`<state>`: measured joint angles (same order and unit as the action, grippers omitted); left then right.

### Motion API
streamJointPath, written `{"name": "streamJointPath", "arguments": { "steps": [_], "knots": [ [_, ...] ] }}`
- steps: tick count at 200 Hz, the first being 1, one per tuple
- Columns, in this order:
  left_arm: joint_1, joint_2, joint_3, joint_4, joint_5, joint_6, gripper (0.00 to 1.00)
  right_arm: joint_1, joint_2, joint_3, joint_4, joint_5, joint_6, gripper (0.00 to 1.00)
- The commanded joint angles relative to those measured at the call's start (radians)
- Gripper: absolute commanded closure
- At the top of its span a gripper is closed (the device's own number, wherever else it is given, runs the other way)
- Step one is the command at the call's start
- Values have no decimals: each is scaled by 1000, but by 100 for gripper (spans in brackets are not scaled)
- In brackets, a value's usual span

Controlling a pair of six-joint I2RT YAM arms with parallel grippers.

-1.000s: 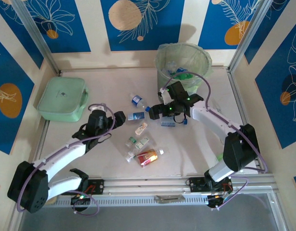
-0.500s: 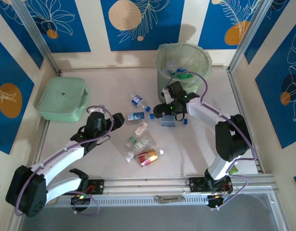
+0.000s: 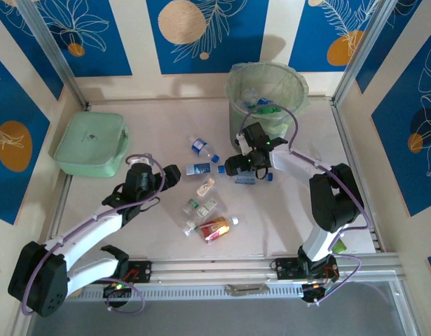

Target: Put the plastic bottles in the bin

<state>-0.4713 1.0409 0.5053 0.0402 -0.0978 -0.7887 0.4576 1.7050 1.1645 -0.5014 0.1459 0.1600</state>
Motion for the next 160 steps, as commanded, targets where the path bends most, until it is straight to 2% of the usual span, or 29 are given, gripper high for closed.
{"name": "streamJointPath", "arguments": {
  "steps": [1, 43, 102, 160],
  "knots": [
    [13, -1, -13, 8, 9, -7, 1, 16, -30, -43, -42, 35, 16, 1],
    [13, 19, -10, 26, 23, -12, 1, 43, -54, -72, -52, 43, 37, 1],
    [14, 13, -19, 26, 17, -14, 1, 135, -91, -117, -117, 69, 82, 1],
    [14, 30, -17, 44, 33, -20, 1, 160, -83, -134, -149, 124, 77, 1]
  ]
}}
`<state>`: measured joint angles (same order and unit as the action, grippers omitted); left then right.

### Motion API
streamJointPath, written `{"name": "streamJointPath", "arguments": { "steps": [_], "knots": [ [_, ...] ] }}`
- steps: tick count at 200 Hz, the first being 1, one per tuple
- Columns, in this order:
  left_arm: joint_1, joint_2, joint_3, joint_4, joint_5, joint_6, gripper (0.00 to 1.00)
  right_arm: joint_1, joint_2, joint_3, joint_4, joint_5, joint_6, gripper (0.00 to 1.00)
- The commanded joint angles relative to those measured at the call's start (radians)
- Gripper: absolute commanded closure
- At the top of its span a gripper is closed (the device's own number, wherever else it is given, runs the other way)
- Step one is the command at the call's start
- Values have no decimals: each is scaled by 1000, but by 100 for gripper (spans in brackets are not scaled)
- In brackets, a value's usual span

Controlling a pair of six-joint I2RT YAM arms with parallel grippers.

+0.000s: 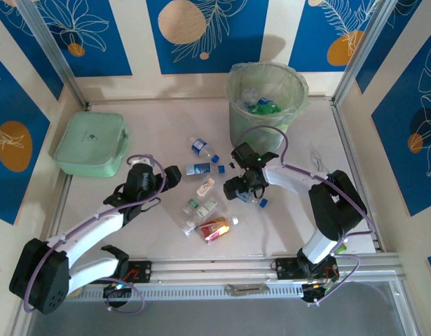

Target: Put the plastic bottles in the bin

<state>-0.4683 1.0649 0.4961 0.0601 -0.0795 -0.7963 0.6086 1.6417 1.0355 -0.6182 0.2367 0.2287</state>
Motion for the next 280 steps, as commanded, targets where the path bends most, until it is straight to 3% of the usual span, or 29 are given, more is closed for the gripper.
{"name": "streamJointPath", "arguments": {
  "steps": [1, 25, 110, 167, 235, 280],
  "knots": [
    [11, 6, -8, 25, 15, -13, 1, 9, -19, -5, -32, 33, 9, 1],
    [11, 4, -10, 26, 15, -17, 1, 10, 7, 2, -29, 33, 7, 0],
    [11, 4, -8, 23, 17, -19, 1, 19, 82, 47, -17, 24, -5, 16],
    [11, -22, -16, 15, 18, -24, 1, 22, 62, 34, -23, 26, -4, 36],
    [11, -48, -9, 9, 79, -29, 1, 23, -56, 6, -19, 43, 33, 52],
    [11, -1, 77, -37, 136, 12, 1, 18, -257, -75, 95, -72, 77, 54]
  ]
}}
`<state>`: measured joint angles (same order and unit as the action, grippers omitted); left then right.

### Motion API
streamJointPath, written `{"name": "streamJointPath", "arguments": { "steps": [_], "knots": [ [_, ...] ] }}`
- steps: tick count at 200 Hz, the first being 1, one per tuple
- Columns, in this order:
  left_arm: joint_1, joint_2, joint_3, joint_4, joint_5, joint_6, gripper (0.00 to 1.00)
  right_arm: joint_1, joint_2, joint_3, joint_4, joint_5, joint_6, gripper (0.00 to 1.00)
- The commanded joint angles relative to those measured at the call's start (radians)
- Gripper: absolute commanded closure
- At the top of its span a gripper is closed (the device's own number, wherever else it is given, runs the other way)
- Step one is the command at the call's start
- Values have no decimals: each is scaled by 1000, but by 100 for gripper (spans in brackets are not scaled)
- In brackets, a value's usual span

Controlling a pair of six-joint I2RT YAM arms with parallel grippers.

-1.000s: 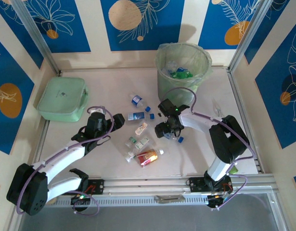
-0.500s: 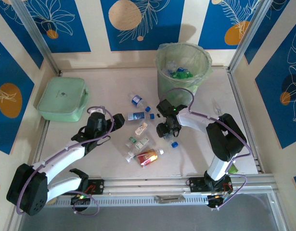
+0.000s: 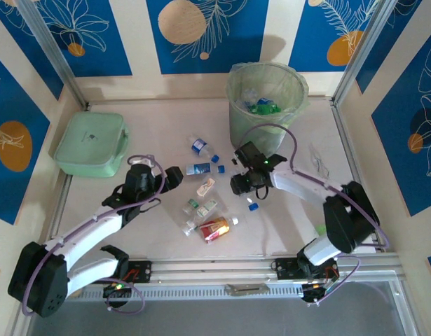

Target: Put the plastic bottles in the bin

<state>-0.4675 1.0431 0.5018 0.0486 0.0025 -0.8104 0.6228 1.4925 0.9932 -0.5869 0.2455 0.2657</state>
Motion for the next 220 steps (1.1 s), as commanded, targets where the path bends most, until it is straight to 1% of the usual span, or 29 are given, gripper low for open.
{"name": "streamJointPath", "arguments": {
  "steps": [1, 40, 82, 114, 152, 185, 207, 220],
  "knots": [
    [10, 20, 72, -25, 54, 27, 1, 4, -113, -33, 68, -83, 42, 54],
    [10, 50, 122, -38, 40, 31, 1, -43, -264, -29, 168, -139, 64, 54],
    [10, 82, 141, -23, 40, 30, 1, -143, -327, 52, 270, -241, 96, 56],
    [10, 85, 113, -6, 30, 31, 1, -233, -322, 150, 311, -293, 134, 57],
    [10, 96, 83, 12, 17, 37, 1, -348, -301, 232, 381, -386, 178, 55],
    [10, 116, 85, 37, 20, 38, 1, -426, -236, 339, 384, -352, 183, 56],
    [10, 124, 79, 51, 28, 39, 1, -467, -170, 410, 396, -316, 175, 56],
    [10, 120, 72, 54, 33, 34, 1, -499, -118, 465, 402, -321, 191, 57]
  ]
}}
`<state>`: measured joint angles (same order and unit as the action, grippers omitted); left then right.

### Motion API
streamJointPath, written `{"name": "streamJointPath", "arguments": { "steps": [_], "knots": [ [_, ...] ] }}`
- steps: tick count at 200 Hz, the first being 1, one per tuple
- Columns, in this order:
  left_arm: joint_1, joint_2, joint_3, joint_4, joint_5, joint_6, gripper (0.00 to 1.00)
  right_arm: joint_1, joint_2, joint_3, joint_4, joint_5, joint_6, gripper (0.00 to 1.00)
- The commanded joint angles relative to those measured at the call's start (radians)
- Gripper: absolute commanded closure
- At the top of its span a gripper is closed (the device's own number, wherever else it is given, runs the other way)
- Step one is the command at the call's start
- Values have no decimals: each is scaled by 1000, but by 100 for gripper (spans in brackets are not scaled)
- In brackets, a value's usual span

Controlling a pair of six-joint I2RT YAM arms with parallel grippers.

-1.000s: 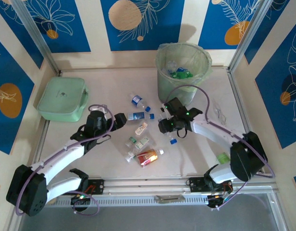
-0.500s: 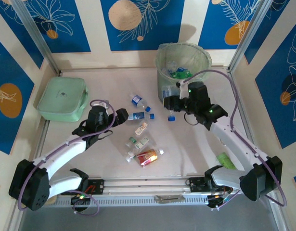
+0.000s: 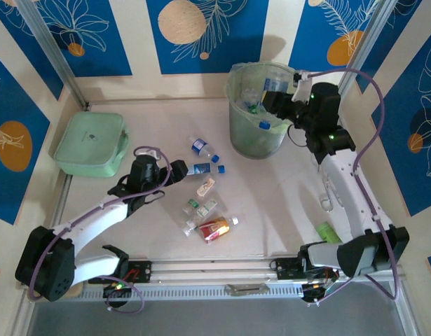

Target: Put the plastic bottles in the bin

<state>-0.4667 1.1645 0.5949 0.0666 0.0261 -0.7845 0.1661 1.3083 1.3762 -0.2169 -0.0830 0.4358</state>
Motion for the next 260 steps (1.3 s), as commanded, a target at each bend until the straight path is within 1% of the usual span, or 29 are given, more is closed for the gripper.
{"name": "streamJointPath", "arguments": {
  "steps": [1, 15, 30, 55, 78, 103, 149, 166, 191, 208, 240, 260],
  "knots": [
    [10, -1, -21, 36, 10, 8, 1, -44, 69, 86, 33, 6, 22, 57],
    [10, -13, -35, 38, 12, 4, 1, -71, 130, 156, 28, -5, 26, 56],
    [10, -31, -53, 34, 10, 0, 1, -86, 202, 255, -15, 8, 7, 57],
    [10, -73, -81, 18, -2, -5, 1, -89, 316, 403, -114, 84, -46, 57],
    [10, -108, -93, -9, -19, 2, 1, -92, 392, 493, -198, 147, -81, 57],
    [10, -123, -95, -23, -26, 11, 1, -101, 444, 530, -268, 159, -83, 56],
    [10, -100, -86, -1, -8, 11, 1, -102, 485, 527, -312, 164, -81, 53],
    [10, -95, -84, 1, -1, 10, 1, -102, 491, 533, -318, 163, -80, 48],
    [10, -103, -88, -4, -2, 7, 1, -102, 491, 552, -324, 167, -77, 32],
    [10, -109, -89, -8, -6, 7, 1, -102, 487, 570, -328, 167, -81, 25],
    [9, -108, -87, -8, -11, 8, 1, -99, 452, 595, -341, 164, -85, 19],
    [9, -102, -84, -5, -9, 10, 1, -86, 398, 570, -331, 160, -93, 18]
  ]
}}
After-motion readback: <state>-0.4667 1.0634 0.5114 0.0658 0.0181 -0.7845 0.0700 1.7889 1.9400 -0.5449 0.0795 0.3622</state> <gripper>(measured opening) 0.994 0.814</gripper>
